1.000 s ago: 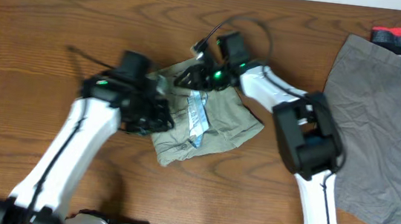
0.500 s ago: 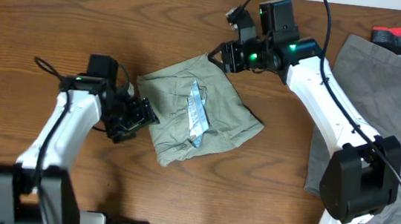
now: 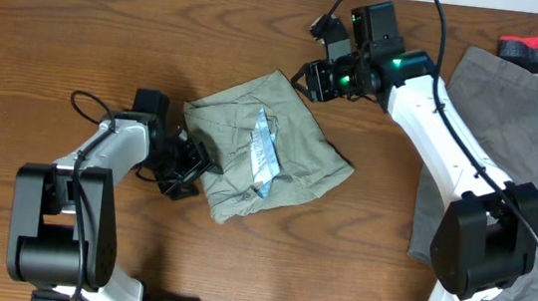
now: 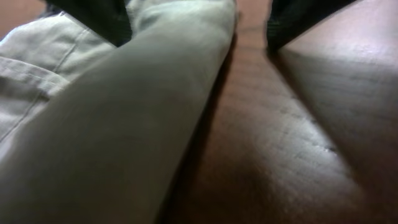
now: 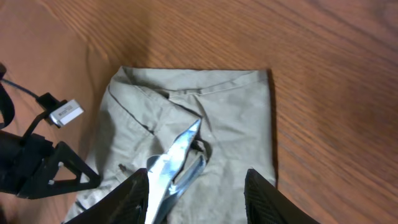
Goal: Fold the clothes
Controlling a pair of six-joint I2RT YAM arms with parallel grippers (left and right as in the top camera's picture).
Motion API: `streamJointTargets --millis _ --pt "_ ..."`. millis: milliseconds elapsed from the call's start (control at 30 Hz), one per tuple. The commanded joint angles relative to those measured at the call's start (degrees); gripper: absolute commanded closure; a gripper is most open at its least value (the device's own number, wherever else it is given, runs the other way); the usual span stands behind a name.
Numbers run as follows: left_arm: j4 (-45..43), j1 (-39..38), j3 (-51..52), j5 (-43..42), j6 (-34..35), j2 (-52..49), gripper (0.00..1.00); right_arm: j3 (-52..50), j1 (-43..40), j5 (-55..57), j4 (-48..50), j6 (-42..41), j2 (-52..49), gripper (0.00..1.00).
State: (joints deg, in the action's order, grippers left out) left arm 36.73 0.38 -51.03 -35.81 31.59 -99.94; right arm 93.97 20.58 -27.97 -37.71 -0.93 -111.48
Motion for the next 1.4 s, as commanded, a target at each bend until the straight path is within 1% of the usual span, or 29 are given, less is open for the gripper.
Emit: streamJointTargets --millis 0,33,133,200,267,300,333,367,500,633,700,800,933,1033,1100,1267,1367 --pt "-2.4 0.2 1.2 -3.5 0.5 -1.3 0.42 -0.1 -0.8 0.6 0.0 1.2 0.8 0.52" --pt "-3.5 0.2 1.4 -4.2 0.5 -1.3 0.44 -0.1 -0.8 0.6 0.0 1.2 0.8 0.52" --pt "-6.1 0.2 2.3 -4.3 0.4 -1.3 0.45 -0.1 -0.8 0.6 0.0 1.2 0.8 0.53" --pt "-7.8 0.2 3.0 -4.7 0.4 -1.3 0.52 -0.1 -0.8 0.6 0.0 1.2 0.8 0.53" --pt "-9.7 0.2 3.8 -5.7 -0.3 -1.3 0.67 -0.1 -0.8 0.6 0.0 1.2 0.8 0.53" --pt "-9.9 0.2 3.9 -5.9 -0.4 -1.3 0.8 -0.1 -0.8 0.6 0.0 1.2 0.8 0.53" --pt "-9.9 0.2 3.9 -6.0 -0.5 -1.3 0.9 -0.1 -0.8 0.6 -0.1 1.2 0.8 0.53" --pt "-9.9 0.2 3.9 -6.4 -1.2 -1.3 0.94 -0.1 -0.8 0.6 -0.1 1.2 0.8 0.53" --pt "-8.7 1.3 2.8 -8.9 -4.6 -0.3 0.94 -0.1 -1.0 1.2 -0.2 1.2 0.8 0.53" --pt "-0.5 4.4 -2.6 -8.2 -10.7 3.4 0.94 -0.1 -1.5 4.3 -2.0 1.2 0.8 0.53" --pt "5.5 5.7 -7.3 -4.8 -14.0 5.7 0.94 -0.1 -1.8 5.8 -3.2 1.2 0.8 0.52" --pt "15.6 5.5 -16.6 5.7 -17.4 8.0 0.94 -0.1 -1.9 6.3 -5.0 1.2 0.8 0.52" --pt "22.0 3.4 -23.6 13.8 -18.8 8.1 0.94 -0.1 -1.0 5.9 -6.8 1.2 0.8 0.56" --pt "23.6 1.1 -24.5 17.2 -18.9 8.1 0.94 -0.2 -0.2 5.8 -8.6 1.2 0.7 0.63" --pt "23.9 -0.8 -24.5 19.6 -18.9 8.1 0.94 -0.6 0.2 1.2 -9.5 1.2 0.4 0.71" --pt "23.9 -3.8 -24.5 25.6 -17.8 8.0 0.94 -1.0 1.0 -14.5 -7.7 -0.6 -2.9 0.78" --pt "23.9 -4.0 -24.5 26.7 -17.4 8.0 0.94 -1.0 2.6 -19.0 -4.0 -3.9 -6.1 0.82"
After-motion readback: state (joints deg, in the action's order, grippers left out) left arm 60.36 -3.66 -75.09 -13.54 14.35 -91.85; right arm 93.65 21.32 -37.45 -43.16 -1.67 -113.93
